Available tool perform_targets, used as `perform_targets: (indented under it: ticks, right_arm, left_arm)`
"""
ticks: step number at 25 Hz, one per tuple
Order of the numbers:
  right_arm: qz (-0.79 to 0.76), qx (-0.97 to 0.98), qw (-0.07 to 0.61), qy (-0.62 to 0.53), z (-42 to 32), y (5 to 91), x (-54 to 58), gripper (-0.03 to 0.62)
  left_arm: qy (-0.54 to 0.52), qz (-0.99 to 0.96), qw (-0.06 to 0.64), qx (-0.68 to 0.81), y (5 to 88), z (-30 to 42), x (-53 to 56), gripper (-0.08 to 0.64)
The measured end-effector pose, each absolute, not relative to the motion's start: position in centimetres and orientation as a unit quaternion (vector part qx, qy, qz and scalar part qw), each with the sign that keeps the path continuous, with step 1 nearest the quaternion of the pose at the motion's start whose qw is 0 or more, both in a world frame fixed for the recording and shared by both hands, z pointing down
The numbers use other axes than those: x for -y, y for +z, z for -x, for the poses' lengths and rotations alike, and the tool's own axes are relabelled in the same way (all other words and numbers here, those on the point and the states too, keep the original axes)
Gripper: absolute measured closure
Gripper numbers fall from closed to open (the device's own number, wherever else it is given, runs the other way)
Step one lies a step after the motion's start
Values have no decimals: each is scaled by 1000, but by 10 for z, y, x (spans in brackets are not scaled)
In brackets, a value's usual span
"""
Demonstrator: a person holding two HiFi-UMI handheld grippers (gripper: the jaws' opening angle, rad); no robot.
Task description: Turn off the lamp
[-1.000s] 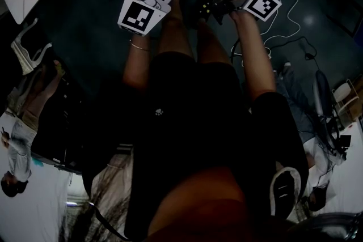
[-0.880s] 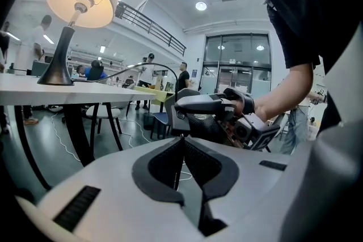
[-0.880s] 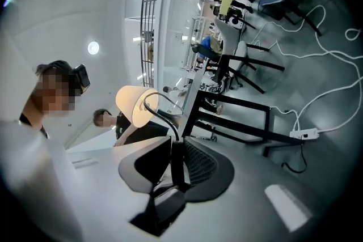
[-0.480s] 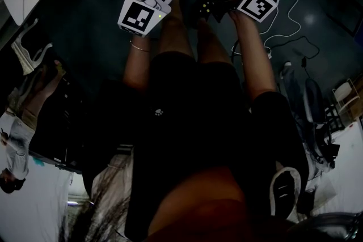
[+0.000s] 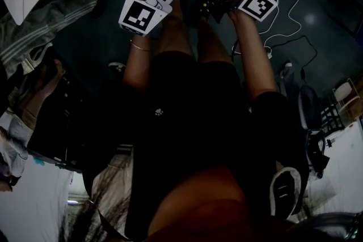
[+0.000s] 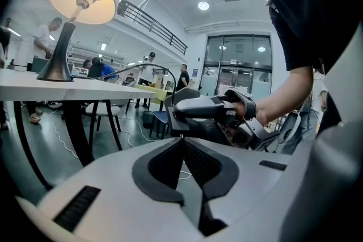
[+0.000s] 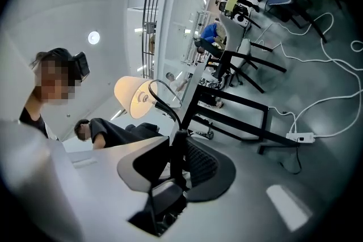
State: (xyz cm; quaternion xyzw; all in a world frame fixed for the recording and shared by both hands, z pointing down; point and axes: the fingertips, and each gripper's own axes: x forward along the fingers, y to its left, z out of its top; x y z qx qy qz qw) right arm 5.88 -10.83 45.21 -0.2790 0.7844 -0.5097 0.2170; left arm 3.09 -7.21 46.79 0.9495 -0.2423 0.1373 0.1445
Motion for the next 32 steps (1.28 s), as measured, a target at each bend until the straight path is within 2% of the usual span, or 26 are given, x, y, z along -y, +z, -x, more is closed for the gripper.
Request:
perform_targets:
  ticks: [32]
  right_arm:
    - [282,-768,233,-526,-64,458,111,528]
  left_arm:
    - [148,-949,145,238,476,-35,74,537]
